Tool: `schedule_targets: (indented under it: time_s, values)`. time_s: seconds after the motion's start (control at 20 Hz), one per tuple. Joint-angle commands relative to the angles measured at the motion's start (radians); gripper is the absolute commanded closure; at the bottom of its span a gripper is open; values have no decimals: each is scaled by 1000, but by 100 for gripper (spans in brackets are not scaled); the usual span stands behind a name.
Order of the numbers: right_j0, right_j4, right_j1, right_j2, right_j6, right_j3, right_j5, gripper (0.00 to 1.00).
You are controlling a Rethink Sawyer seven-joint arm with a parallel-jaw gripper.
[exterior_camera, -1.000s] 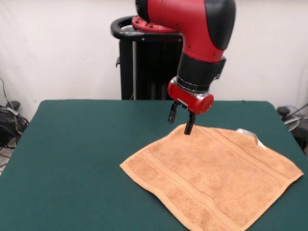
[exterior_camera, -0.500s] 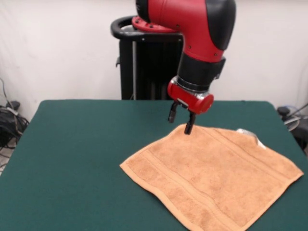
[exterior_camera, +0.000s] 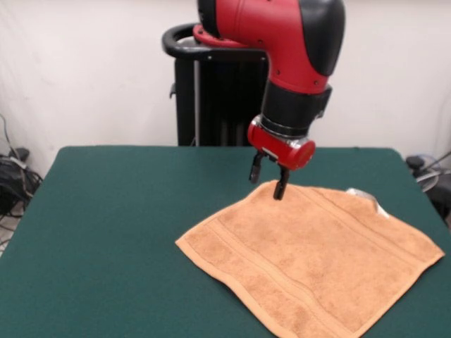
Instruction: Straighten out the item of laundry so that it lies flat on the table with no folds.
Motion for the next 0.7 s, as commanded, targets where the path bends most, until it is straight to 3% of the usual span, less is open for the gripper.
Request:
schedule_targets:
  time_s: [0.05,0.45,0.7]
  values:
    - [-19,-28,9,115,58,-36,9,0]
    - [-46,-49,10,133,49,-34,-4,0]
    - [-20,-53,19,89,52,-64,41,0]
